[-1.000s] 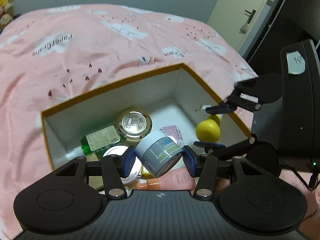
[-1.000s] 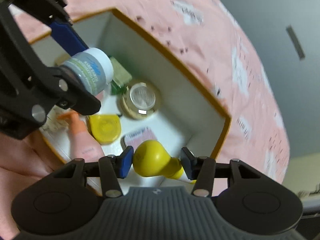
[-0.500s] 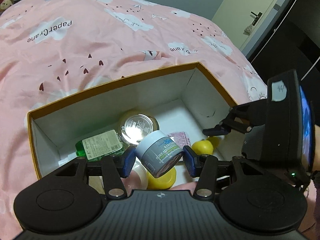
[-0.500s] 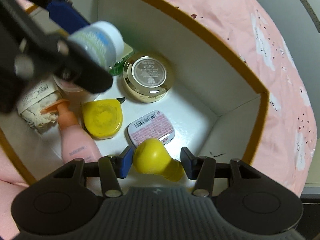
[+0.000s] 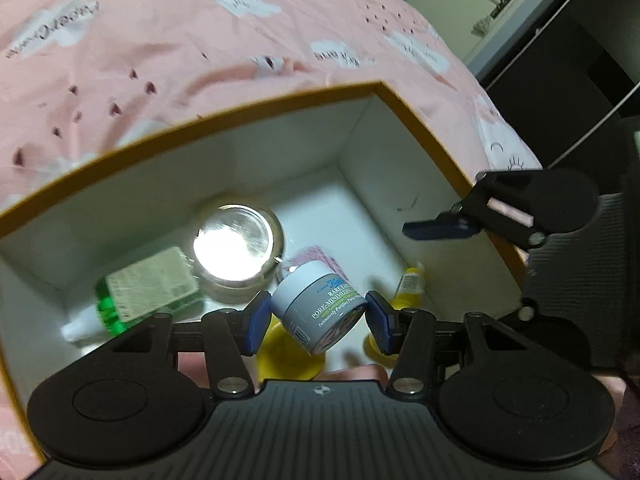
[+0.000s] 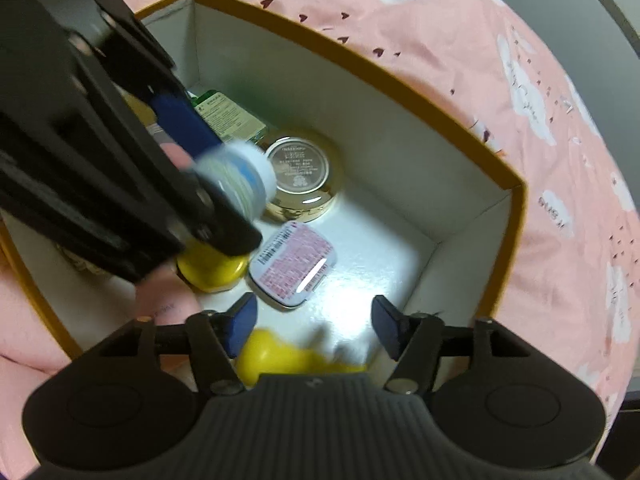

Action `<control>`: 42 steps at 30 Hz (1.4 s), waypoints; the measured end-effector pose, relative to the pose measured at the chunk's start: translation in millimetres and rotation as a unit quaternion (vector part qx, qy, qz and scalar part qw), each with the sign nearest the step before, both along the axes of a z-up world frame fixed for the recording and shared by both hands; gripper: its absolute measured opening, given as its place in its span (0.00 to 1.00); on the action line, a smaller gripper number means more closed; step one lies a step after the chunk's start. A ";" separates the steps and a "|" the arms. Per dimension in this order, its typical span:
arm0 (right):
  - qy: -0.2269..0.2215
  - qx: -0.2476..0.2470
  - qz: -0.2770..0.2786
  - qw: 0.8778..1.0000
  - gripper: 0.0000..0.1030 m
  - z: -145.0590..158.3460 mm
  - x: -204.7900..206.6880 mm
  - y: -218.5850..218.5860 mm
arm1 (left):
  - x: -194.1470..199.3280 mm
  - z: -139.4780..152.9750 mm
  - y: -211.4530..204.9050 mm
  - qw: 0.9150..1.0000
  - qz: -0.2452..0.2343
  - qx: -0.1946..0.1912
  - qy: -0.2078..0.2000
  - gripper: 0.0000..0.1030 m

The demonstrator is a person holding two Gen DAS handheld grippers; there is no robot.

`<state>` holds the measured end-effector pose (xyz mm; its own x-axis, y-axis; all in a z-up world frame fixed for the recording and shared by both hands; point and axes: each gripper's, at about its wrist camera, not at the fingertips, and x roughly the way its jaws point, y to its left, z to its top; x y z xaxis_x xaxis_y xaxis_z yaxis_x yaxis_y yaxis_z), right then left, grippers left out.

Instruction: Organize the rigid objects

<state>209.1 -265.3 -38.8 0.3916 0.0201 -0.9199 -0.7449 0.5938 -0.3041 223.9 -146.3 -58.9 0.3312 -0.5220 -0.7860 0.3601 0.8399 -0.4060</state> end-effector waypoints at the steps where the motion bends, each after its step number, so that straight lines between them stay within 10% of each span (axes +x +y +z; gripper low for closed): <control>1: -0.002 0.000 0.001 1.000 0.63 1.4 -0.7 -1.0 | 1.3 -2.2 -3.3 1.000 -0.003 0.002 0.002 0.57; 13: -0.009 0.004 -0.010 1.000 0.63 11.8 -5.8 -13.3 | 14.4 -25.7 -17.9 0.996 -0.018 -0.017 0.080 0.56; 23: -0.021 0.004 -0.023 1.000 0.65 19.7 -9.9 -14.9 | -0.2 -7.0 -13.1 0.998 -0.015 -0.015 0.067 0.60; 33: -0.050 0.016 -0.023 0.998 0.74 58.1 -40.5 -6.7 | -48.0 58.9 3.2 0.998 -0.007 0.010 -0.059 0.60; 42: -0.089 0.089 -0.064 0.990 0.81 103.9 -76.3 1.3 | -95.6 109.3 28.2 0.981 0.038 0.046 -0.183 0.61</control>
